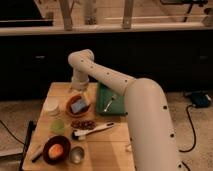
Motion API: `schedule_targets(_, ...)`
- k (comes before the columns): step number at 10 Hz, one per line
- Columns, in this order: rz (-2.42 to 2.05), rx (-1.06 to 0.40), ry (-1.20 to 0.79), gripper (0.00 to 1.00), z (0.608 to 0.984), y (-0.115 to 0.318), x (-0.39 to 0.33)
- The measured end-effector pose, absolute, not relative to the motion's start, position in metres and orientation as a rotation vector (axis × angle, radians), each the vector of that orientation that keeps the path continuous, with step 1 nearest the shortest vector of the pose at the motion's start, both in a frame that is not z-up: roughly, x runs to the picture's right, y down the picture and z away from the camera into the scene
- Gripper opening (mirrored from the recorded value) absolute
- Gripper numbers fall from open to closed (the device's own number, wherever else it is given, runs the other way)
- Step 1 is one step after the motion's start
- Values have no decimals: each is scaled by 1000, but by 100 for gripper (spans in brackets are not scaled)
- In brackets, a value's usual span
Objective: Place sponge in red bowl
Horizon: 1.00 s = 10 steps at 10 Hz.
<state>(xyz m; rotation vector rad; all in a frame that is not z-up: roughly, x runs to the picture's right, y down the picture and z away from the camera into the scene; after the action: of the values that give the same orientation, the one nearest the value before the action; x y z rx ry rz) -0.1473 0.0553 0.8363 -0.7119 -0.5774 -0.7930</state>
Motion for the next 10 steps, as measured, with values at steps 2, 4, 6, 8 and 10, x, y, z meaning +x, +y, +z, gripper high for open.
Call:
schedule_targets(2,-797,-711,-579,80,836,55,-147)
schedule_targets(4,-800,-715,-567,80,836,55,-146)
schedule_targets(6,-807,-720,-557,80,835,56,-149)
schedule_targets(8,-806,-720,-556,80,836,56,-148)
schedule_targets(10,-807,-720,-557,80,836,56,-149)
